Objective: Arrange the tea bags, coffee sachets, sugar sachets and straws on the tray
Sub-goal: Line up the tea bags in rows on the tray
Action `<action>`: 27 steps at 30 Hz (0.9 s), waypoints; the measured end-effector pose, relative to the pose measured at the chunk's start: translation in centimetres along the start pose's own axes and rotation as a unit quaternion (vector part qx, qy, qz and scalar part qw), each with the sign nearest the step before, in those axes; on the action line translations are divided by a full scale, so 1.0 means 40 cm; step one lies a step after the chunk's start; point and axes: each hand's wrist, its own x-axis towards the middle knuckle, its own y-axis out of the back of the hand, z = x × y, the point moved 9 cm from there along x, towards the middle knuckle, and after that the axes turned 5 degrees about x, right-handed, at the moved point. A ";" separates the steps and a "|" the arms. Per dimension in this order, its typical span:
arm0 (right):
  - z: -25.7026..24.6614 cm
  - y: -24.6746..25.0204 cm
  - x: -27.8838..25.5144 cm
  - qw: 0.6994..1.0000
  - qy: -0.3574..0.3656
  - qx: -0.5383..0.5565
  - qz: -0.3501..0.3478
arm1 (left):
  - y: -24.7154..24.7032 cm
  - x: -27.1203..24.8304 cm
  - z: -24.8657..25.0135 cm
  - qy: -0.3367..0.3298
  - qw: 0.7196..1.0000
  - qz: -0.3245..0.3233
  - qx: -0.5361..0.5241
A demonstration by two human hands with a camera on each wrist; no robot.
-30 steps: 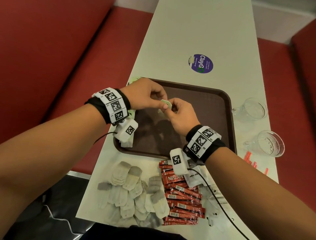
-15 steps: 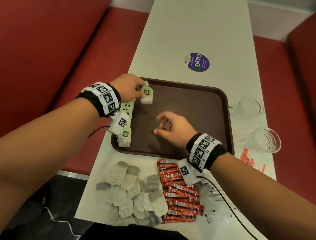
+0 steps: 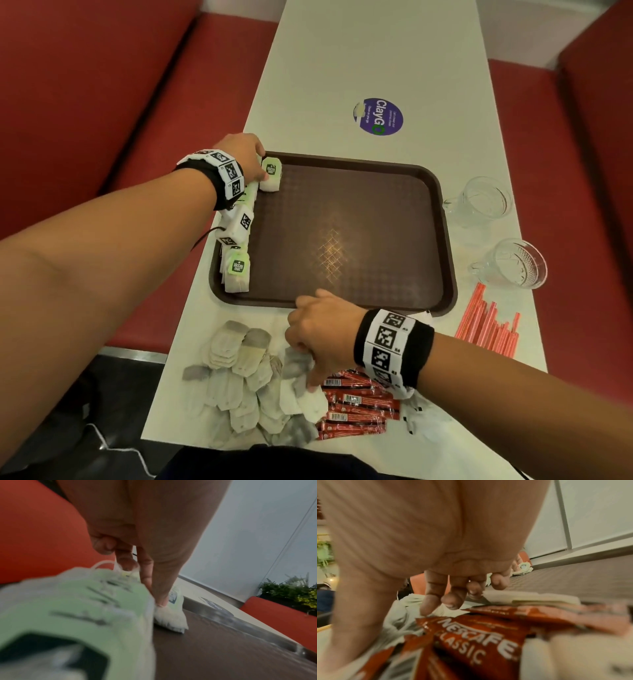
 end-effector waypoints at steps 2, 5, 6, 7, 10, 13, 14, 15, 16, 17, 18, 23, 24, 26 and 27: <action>-0.001 -0.003 -0.001 1.000 -0.001 -0.002 0.003 | 0.010 0.001 -0.004 0.003 1.000 0.021 0.005; 0.005 0.002 -0.003 1.000 -0.008 0.026 0.007 | 0.025 -0.008 0.017 -0.034 0.998 0.050 0.011; 0.005 0.007 -0.002 0.999 -0.007 0.035 0.014 | 0.020 -0.013 0.035 -0.059 0.997 0.044 0.022; 0.003 0.011 -0.002 0.999 -0.005 0.042 0.021 | 0.010 -0.019 0.055 -0.087 0.995 0.026 0.039; -0.009 0.011 0.004 0.998 -0.004 0.063 0.023 | -0.030 -0.043 0.094 -0.136 0.984 -0.038 0.108; -0.031 0.002 0.013 0.998 0.000 0.058 0.008 | -0.032 -0.060 0.100 -0.140 0.981 -0.044 0.125; -0.039 0.000 0.016 0.999 0.003 0.049 0.001 | -0.023 -0.068 0.104 -0.142 0.982 -0.035 0.115; -0.044 -0.002 0.020 0.999 0.005 0.038 -0.007 | -0.013 -0.079 0.108 -0.145 0.984 -0.026 0.097; -0.047 -0.003 0.023 0.999 0.004 0.029 -0.015 | 0.001 -0.094 0.110 -0.150 0.986 -0.013 0.075; -0.046 -0.004 0.026 1.000 0.002 0.022 -0.021 | 0.016 -0.112 0.114 -0.155 0.986 0.001 0.055; -0.046 -0.003 0.029 1.000 0.000 0.017 -0.025 | 0.030 -0.135 0.113 -0.161 0.986 0.011 0.037; -0.047 -0.001 0.027 0.999 -0.018 0.029 -0.010 | 0.059 -0.292 0.084 -0.191 0.981 0.022 0.009; -0.041 0.005 0.023 0.999 -0.029 0.043 0.000 | 0.056 -0.325 0.076 -0.193 0.981 0.012 0.007; -0.026 0.023 0.010 0.995 -0.051 0.087 0.024 | 0.037 -0.396 0.070 -0.205 0.979 -0.015 0.009; -0.015 0.034 0.000 0.991 -0.061 0.110 0.039 | 0.022 -0.434 0.072 -0.215 0.976 -0.033 0.013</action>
